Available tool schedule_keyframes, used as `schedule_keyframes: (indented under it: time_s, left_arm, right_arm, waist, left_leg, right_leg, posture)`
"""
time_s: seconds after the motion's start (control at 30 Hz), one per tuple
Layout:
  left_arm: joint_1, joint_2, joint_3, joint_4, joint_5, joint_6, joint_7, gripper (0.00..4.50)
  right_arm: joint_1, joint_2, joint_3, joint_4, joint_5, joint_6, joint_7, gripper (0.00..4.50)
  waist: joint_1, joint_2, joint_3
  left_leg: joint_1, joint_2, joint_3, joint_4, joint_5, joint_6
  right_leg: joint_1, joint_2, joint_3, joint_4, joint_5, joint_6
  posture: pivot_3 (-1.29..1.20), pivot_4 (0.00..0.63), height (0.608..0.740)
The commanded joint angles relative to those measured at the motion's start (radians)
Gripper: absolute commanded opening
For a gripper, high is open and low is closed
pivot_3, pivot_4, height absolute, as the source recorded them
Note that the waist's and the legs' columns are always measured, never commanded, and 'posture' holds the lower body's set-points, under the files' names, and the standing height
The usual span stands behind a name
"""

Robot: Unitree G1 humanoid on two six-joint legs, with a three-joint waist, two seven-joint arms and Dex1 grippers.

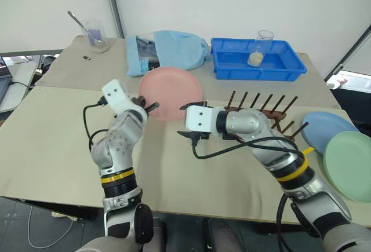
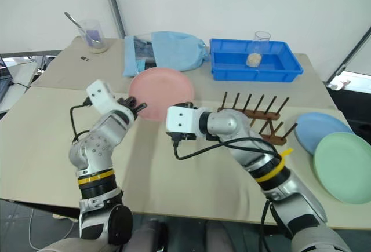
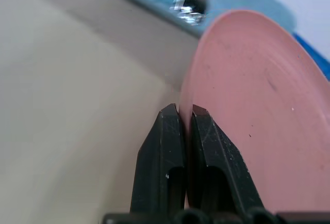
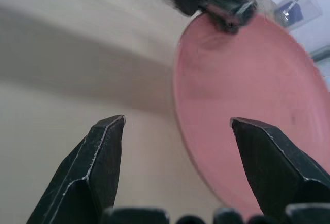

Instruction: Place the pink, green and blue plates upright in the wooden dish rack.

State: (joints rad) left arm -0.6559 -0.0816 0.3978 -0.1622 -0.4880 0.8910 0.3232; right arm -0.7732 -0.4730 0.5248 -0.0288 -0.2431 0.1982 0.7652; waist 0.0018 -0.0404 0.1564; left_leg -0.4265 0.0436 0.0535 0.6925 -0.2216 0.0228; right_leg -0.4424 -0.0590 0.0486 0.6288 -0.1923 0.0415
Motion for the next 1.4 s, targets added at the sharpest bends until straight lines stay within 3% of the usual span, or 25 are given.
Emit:
schedule_keyframes:
  time_s: [0.03,0.07,0.33,0.43,0.5,0.57,0.63,0.7,0.8,0.93,1.07,1.2,1.3,1.4]
  left_arm:
    - [-0.013,0.001,-0.005,-0.027,-0.008,-0.004,0.012,0.0]
    - [-0.014,0.004,-0.007,-0.03,-0.009,0.001,0.012,0.0]
    - [0.008,0.05,0.024,-0.093,-0.057,0.091,0.011,0.0]
    - [0.031,0.09,0.055,-0.17,-0.133,0.196,-0.023,1.29]
    - [0.053,0.15,0.1,-0.219,-0.227,0.293,-0.081,1.78]
    - [0.094,0.301,0.14,-0.237,-0.389,0.394,-0.274,2.5]
    - [0.169,0.522,0.167,-0.238,-0.488,0.428,-0.508,3.39]
    - [0.223,0.673,0.178,-0.22,-0.521,0.405,-0.657,3.39]
    - [0.242,0.789,0.185,-0.197,-0.553,0.333,-0.824,3.39]
    - [0.248,0.826,0.137,-0.206,-0.526,0.206,-0.949,3.39]
    - [0.237,0.832,-0.018,-0.246,-0.435,0.058,-1.062,3.39]
    - [0.231,0.853,-0.195,-0.269,-0.31,-0.09,-1.18,3.39]
    - [0.193,0.838,-0.37,-0.245,-0.16,-0.263,-1.283,3.39]
    - [0.143,0.801,-0.442,-0.217,-0.131,-0.336,-1.353,3.39]
  right_arm:
    - [-0.044,0.021,0.011,0.073,-0.104,-0.095,-0.075,3.1]
    - [-0.048,0.029,0.015,0.094,-0.124,-0.109,-0.089,2.93]
    - [-0.047,0.069,0.01,0.181,-0.217,-0.179,-0.14,0.06]
    - [-0.049,0.086,0.013,0.206,-0.235,-0.205,-0.156,0.0]
    - [-0.051,0.095,0.012,0.217,-0.242,-0.219,-0.166,0.0]
    - [-0.057,0.107,0.005,0.236,-0.244,-0.234,-0.186,0.0]
    - [-0.068,0.124,-0.011,0.26,-0.234,-0.257,-0.208,0.0]
    - [-0.076,0.14,-0.032,0.269,-0.213,-0.269,-0.214,0.0]
    - [-0.086,0.178,-0.105,0.246,-0.126,-0.27,-0.207,0.0]
    - [-0.087,0.208,-0.247,0.149,0.063,-0.198,-0.149,0.0]
    - [-0.05,0.162,-0.474,-0.046,0.352,0.019,-0.075,0.0]
    - [0.001,0.048,-0.673,-0.205,0.577,0.257,-0.048,0.0]
    - [0.077,-0.124,-0.872,-0.281,0.766,0.488,-0.012,0.0]
    - [0.142,-0.263,-1.029,-0.3,0.929,0.669,0.01,0.0]
  waist:
    - [-0.008,0.0,0.0]
    - [-0.011,0.0,0.0]
    - [-0.018,0.0,0.0]
    - [-0.017,0.0,0.001]
    - [-0.017,0.0,0.001]
    - [-0.027,0.0,0.001]
    - [-0.043,-0.002,0.002]
    - [-0.048,-0.004,0.003]
    - [-0.04,-0.004,0.004]
    - [-0.035,-0.003,0.004]
    - [-0.014,-0.003,0.004]
    - [-0.003,-0.003,0.004]
    - [0.008,-0.003,0.004]
    - [0.01,0.0,0.006]
  left_leg:
    - [0.0,0.0,0.0,0.0,0.0,0.0]
    - [-0.001,0.0,-0.001,0.0,0.0,0.0]
    - [-0.001,0.001,-0.002,0.001,0.0,0.0]
    - [-0.001,0.001,-0.003,0.001,0.0,0.0]
    - [-0.001,0.001,-0.003,0.001,0.0,0.0]
    - [-0.001,0.001,-0.003,0.001,0.0,-0.001]
    - [-0.002,0.002,-0.002,0.0,0.001,-0.001]
    - [-0.004,0.002,-0.001,0.001,0.001,-0.002]
    - [-0.004,0.004,-0.003,0.0,0.001,-0.002]
    - [-0.004,0.005,-0.004,0.0,0.002,-0.004]
    - [-0.004,0.004,-0.004,0.001,0.002,-0.004]
    - [-0.005,0.004,-0.003,0.0,0.002,-0.004]
    - [-0.005,0.004,-0.002,-0.001,0.002,-0.004]
    - [-0.005,0.004,0.0,-0.001,0.002,-0.004]
  right_leg:
    - [0.0,0.0,0.0,0.001,0.0,0.0]
    - [-0.001,0.001,0.0,0.001,0.0,0.0]
    - [-0.001,0.001,-0.001,0.002,0.0,0.0]
    - [-0.001,0.001,-0.002,0.002,0.0,0.0]
    - [-0.001,0.001,-0.002,0.002,0.0,0.0]
    - [-0.002,0.001,-0.002,0.002,0.0,0.0]
    - [-0.006,0.001,-0.002,0.006,-0.001,-0.002]
    - [-0.015,0.001,-0.003,0.017,-0.003,-0.006]
    - [-0.016,0.001,-0.008,0.019,-0.007,-0.011]
    - [-0.015,0.001,-0.009,0.019,-0.007,-0.012]
    - [-0.014,0.0,-0.009,0.018,-0.007,-0.012]
    - [-0.014,0.0,-0.009,0.017,-0.008,-0.013]
    - [-0.015,0.0,-0.009,0.016,-0.011,-0.019]
    - [-0.015,0.0,-0.008,0.016,-0.011,-0.019]
  posture:
    - [0.0,0.15,0.696]
    - [0.0,0.15,0.696]
    - [0.0,0.15,0.696]
    - [0.0,0.15,0.696]
    - [0.0,0.15,0.696]
    - [0.0,0.15,0.696]
    - [0.0,0.15,0.696]
    - [0.0,0.15,0.696]
    - [0.0,0.15,0.696]
    - [0.0,0.15,0.696]
    - [0.0,0.15,0.696]
    - [0.0,0.15,0.696]
    - [0.0,0.15,0.696]
    - [0.0,0.15,0.696]
